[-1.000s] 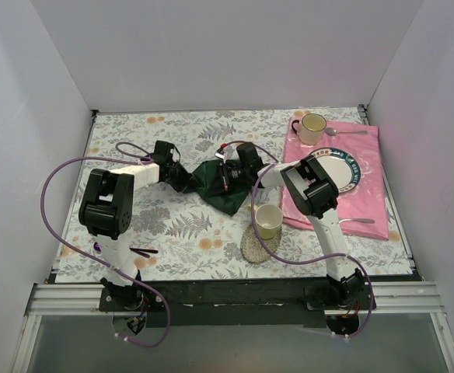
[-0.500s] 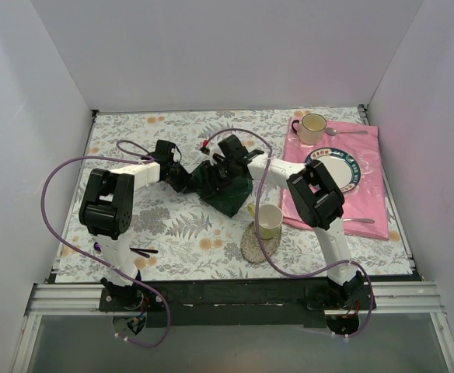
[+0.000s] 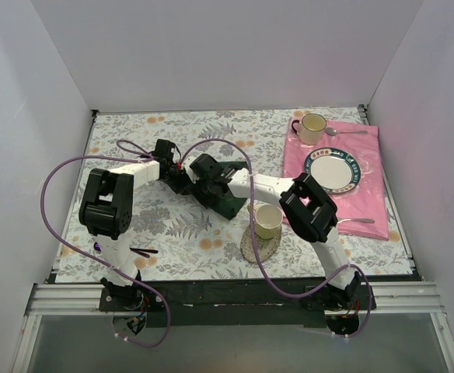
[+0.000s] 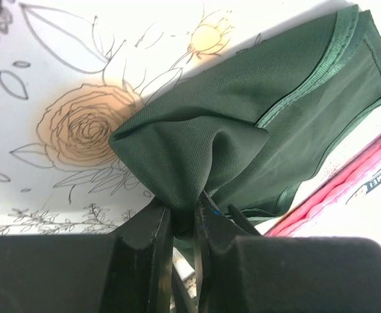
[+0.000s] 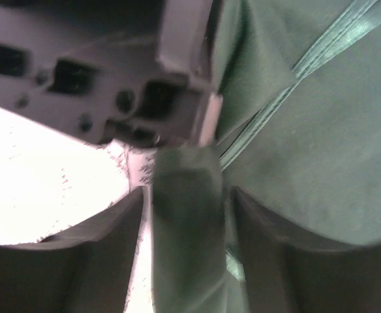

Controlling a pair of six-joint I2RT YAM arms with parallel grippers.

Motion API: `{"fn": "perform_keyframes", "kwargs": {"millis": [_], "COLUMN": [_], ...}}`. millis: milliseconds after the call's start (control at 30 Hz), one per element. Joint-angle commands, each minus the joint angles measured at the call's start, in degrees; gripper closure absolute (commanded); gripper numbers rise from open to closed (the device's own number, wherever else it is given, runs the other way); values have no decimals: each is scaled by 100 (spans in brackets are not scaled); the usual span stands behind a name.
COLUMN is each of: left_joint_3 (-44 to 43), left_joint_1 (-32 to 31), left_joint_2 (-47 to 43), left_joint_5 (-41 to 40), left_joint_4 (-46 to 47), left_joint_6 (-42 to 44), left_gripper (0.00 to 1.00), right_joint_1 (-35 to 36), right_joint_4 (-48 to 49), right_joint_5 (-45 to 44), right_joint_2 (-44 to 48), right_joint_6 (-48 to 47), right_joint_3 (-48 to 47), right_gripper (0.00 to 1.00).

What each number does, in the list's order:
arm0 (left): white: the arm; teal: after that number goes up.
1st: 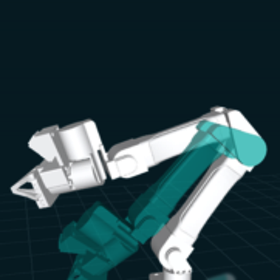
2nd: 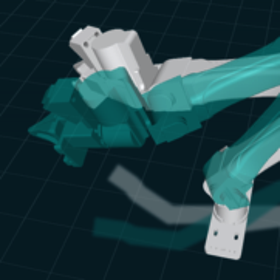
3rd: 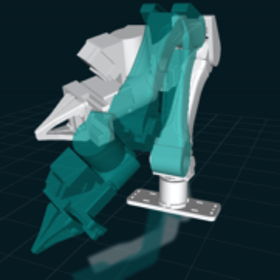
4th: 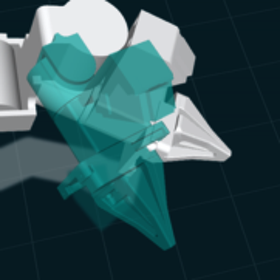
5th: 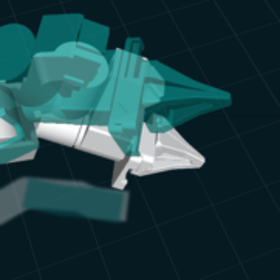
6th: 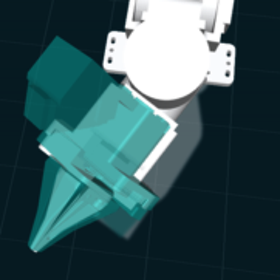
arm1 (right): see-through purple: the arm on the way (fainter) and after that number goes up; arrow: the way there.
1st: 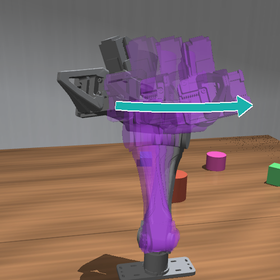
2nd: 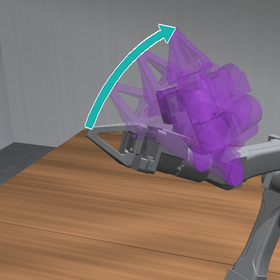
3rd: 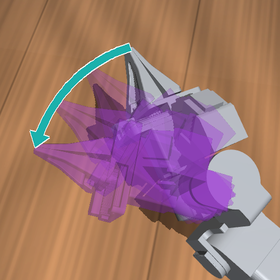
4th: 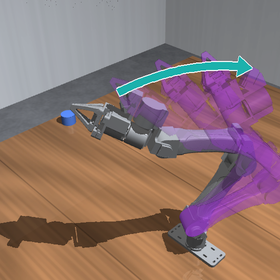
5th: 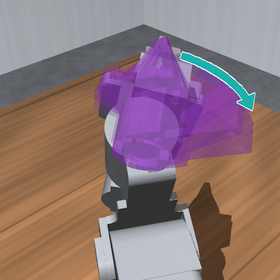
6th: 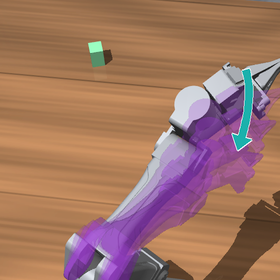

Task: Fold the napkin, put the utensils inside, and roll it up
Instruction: Roll the napkin with the utensil

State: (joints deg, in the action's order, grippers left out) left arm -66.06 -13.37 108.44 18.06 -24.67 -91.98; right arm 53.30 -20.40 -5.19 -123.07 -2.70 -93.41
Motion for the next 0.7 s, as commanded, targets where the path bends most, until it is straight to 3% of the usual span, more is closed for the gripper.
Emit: {"fn": "perform_keyframes", "kwargs": {"millis": [0,200,267,300,367,467,667], "left_joint_3": [-91,-12,49,84,181,331,524], "left_joint_1": [-26,-17,1,9,1,9,9], "left_joint_2": [-25,-95,-209,-279,-604,-973,-975], "left_joint_5": [-163,-110,-127,-189,-390,-584,-418], "left_joint_4": [-566,-478,-417,-338,-224,-82,40], "left_joint_6": [40,110,216,242,313,391,296], "left_gripper": [100,100,81,59,49,41,38], "right_joint_1": [23,-144,-293,-355,-591,-977,-1523], "right_joint_4": [88,273,519,676,1063,1082,1328], "right_joint_5": [-650,-299,314,491,1491,2783,4788], "right_joint_2": [-218,-350,-263,-227,-174,-427,-1034], "right_joint_6": [-249,-117,-38,-12,102,225,1104], "right_joint_3": [-178,32,303,427,621,569,262], "right_gripper": [46,74,84,88,97,99,99]}}
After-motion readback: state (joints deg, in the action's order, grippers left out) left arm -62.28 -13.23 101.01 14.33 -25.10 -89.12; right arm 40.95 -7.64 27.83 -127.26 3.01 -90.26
